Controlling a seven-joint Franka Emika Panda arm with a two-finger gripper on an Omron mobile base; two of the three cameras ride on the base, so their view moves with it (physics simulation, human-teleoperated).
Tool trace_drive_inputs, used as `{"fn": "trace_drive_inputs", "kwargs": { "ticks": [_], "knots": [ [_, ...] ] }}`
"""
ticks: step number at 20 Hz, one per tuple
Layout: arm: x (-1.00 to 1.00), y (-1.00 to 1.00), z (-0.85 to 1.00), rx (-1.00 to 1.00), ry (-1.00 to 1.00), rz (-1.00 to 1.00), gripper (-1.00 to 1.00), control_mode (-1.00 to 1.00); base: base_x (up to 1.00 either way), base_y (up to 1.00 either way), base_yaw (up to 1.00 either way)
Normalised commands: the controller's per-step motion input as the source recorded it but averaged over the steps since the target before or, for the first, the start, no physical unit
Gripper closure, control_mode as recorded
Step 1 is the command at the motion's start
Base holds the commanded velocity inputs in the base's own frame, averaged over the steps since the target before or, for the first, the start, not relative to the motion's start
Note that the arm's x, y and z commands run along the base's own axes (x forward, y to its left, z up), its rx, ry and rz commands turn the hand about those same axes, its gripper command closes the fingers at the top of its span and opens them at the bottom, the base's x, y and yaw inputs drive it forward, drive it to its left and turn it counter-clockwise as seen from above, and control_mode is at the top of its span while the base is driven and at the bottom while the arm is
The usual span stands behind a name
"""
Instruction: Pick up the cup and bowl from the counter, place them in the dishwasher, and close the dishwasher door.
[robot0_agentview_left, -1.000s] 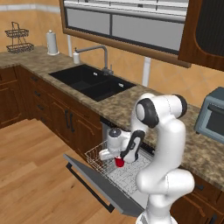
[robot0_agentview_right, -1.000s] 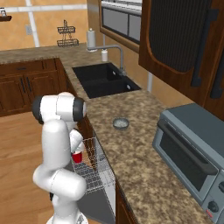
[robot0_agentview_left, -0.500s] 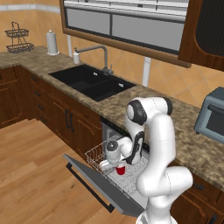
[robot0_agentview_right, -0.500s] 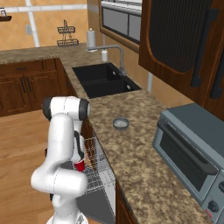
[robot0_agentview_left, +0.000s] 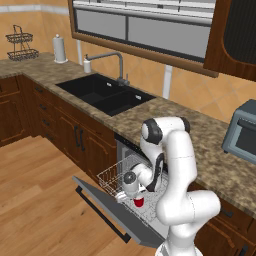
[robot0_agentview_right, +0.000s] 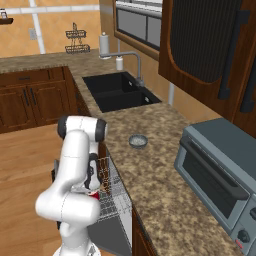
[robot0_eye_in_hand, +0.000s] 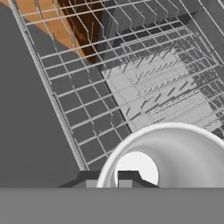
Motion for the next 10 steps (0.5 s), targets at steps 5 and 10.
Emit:
{"fn": "trace_drive_inputs", "kwargs": {
  "ticks": [5, 10],
  "knots": [
    [0.14, 0.0, -0.2, 0.0, 0.0, 0.0, 1.0, -1.0, 0.0, 0.0, 0.0],
    [0.26, -0.11, -0.08, 0.0, 0.0, 0.0, 1.0, -1.0, 0.0, 0.0, 0.0]
  ]
}}
